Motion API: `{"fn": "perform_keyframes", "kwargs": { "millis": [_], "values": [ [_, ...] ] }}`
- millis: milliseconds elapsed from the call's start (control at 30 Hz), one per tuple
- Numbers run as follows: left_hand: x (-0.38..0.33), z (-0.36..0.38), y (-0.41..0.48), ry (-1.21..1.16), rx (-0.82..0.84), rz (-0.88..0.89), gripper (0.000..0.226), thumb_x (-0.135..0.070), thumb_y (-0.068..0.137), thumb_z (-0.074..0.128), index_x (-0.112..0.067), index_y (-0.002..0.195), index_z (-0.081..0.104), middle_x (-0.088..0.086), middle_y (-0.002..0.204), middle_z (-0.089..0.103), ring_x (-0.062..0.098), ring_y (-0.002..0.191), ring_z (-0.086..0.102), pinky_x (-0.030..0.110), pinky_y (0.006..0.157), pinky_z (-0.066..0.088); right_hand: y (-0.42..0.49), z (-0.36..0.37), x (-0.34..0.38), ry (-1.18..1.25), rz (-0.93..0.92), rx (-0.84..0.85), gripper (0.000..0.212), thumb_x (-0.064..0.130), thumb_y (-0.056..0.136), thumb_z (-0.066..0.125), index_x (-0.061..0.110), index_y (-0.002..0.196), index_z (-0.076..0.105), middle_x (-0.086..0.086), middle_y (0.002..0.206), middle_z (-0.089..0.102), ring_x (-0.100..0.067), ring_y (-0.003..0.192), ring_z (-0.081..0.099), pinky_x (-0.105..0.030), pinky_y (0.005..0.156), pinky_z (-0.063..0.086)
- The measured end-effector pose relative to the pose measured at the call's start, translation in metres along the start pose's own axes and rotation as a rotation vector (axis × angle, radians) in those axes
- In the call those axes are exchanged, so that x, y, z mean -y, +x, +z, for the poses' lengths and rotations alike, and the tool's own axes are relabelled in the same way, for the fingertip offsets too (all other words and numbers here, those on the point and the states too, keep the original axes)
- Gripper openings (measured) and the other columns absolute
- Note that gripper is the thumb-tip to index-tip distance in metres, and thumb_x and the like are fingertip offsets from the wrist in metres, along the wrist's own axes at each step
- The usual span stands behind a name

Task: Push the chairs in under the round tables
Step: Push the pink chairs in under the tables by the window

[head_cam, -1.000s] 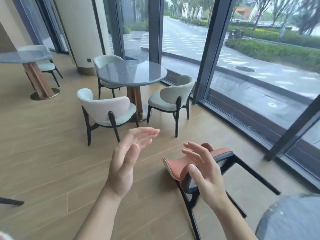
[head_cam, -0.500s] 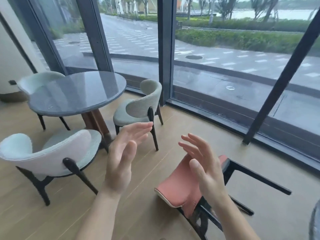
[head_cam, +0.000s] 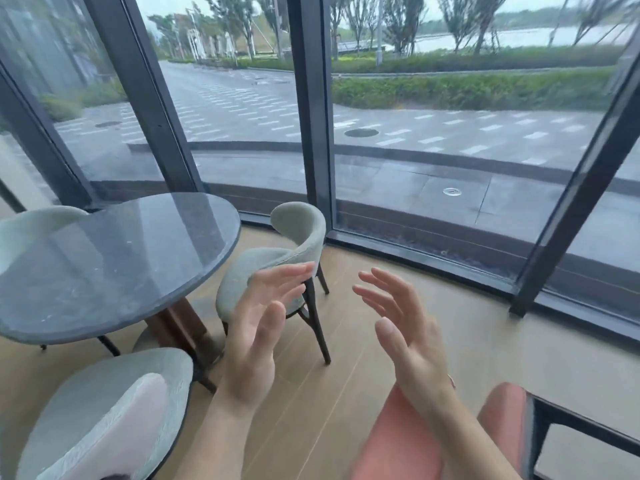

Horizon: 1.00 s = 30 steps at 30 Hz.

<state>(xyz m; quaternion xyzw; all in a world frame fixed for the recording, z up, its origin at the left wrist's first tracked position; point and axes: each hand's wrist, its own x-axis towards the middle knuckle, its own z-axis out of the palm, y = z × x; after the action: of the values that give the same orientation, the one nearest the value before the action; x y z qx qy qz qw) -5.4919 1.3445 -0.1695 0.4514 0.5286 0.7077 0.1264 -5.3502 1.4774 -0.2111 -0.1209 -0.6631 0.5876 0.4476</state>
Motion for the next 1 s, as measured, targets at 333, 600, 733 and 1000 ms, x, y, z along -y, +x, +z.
{"fn": "perform_keyframes", "kwargs": {
  "millis": [333, 600, 733, 1000],
  "values": [
    [0.095, -0.066, 0.172, -0.25, 0.31, 0.0, 0.058, -0.078, 0.096, 0.057, -0.033, 0.13, 0.071, 0.009, 0.139, 0.072, 0.036, 0.139, 0.063, 0.044, 0.113, 0.051, 0.099, 0.068, -0.048, -0.208, -0.027, -0.402, 0.081, 0.081, 0.088, 0.065, 0.023, 0.145, 0.056, 0.005, 0.143, 0.07, -0.022, 0.131, 0.07, -0.032, 0.111, 0.055],
    [0.146, 0.008, 0.225, -0.385, 0.683, -0.041, 0.055, -0.08, 0.092, 0.06, -0.039, 0.126, 0.073, 0.006, 0.136, 0.074, 0.032, 0.134, 0.067, 0.047, 0.111, 0.053, 0.09, 0.046, -0.069, -0.314, -0.006, -0.792, 0.083, 0.081, 0.085, 0.067, 0.021, 0.142, 0.059, 0.002, 0.139, 0.071, -0.022, 0.128, 0.072, -0.031, 0.109, 0.056],
    [0.17, 0.057, 0.241, -0.407, 0.802, -0.094, 0.055, -0.081, 0.091, 0.06, -0.04, 0.124, 0.073, 0.007, 0.136, 0.074, 0.033, 0.134, 0.067, 0.05, 0.111, 0.052, 0.1, 0.012, -0.085, -0.315, -0.006, -0.937, 0.086, 0.083, 0.084, 0.067, 0.019, 0.141, 0.059, 0.003, 0.137, 0.072, -0.019, 0.126, 0.072, -0.025, 0.105, 0.056],
    [0.203, 0.136, 0.277, -0.508, 0.973, -0.17, 0.055, -0.078, 0.091, 0.063, -0.036, 0.125, 0.073, 0.005, 0.135, 0.074, 0.034, 0.135, 0.066, 0.043, 0.111, 0.052, 0.13, -0.039, -0.107, -0.329, -0.079, -1.109, 0.074, 0.076, 0.089, 0.067, 0.024, 0.142, 0.059, 0.0, 0.142, 0.069, -0.026, 0.131, 0.069, -0.031, 0.111, 0.053]
  ]
}}
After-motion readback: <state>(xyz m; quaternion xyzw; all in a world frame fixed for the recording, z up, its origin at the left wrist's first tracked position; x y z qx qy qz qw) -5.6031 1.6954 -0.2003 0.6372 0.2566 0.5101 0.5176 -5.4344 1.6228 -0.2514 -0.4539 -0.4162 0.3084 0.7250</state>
